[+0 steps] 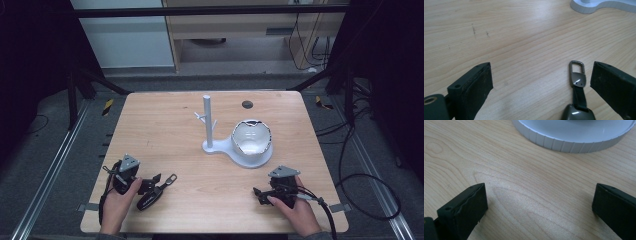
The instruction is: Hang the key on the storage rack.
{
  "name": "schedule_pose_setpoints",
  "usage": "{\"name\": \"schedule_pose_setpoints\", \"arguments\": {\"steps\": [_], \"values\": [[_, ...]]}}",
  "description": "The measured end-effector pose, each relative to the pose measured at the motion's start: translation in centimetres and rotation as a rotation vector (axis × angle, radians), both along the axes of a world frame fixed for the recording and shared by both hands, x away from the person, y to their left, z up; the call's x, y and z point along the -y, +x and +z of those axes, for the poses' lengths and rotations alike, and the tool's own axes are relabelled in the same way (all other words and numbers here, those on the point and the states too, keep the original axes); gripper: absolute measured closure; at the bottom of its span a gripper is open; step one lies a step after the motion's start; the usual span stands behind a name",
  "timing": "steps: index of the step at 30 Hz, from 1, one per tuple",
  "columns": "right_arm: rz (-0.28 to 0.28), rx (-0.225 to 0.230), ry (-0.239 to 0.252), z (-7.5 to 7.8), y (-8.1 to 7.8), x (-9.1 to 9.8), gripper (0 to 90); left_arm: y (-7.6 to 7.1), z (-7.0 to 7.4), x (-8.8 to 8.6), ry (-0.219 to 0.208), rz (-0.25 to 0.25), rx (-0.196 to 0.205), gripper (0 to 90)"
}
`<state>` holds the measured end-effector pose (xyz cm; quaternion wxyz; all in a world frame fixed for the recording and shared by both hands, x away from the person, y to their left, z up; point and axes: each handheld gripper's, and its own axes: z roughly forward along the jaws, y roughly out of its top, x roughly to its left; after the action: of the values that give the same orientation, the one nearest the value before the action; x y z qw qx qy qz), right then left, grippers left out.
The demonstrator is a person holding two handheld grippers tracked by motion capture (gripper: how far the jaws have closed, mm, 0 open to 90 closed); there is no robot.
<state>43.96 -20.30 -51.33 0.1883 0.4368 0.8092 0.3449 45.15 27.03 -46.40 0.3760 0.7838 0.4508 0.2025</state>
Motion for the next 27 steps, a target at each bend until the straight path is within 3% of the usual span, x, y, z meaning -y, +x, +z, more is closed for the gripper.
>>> {"name": "schedule_pose_setpoints", "arguments": {"steps": [8,12,15,17,21,25,27], "values": [[0.000,0.000,0.000,0.0,0.0,0.0,0.5,-0.9,1.5,2.6,-0.012,-0.112,0.022,5.3],[0.000,0.000,0.000,0.0,0.0,0.0,0.4,-0.8,1.8,3.6,0.009,-0.142,-0.018,5.2],[0.003,-0.001,0.000,0.0,0.0,0.0,0.4,-0.4,2.2,4.0,0.107,-0.158,-0.106,5.2],[0.003,0.000,-0.001,0.0,0.0,0.0,0.5,-0.3,2.5,4.2,0.149,-0.169,-0.163,5.2],[0.004,0.000,0.000,0.0,0.0,0.0,0.5,-0.1,3.5,4.3,0.227,-0.196,-0.203,5.0],[0.004,0.000,-0.001,0.0,0.0,0.0,0.5,0.1,4.5,4.4,0.243,-0.239,-0.247,4.9],[0.003,0.000,-0.001,0.0,0.0,0.0,0.4,0.0,4.9,4.7,0.288,-0.251,-0.258,4.9]]}}
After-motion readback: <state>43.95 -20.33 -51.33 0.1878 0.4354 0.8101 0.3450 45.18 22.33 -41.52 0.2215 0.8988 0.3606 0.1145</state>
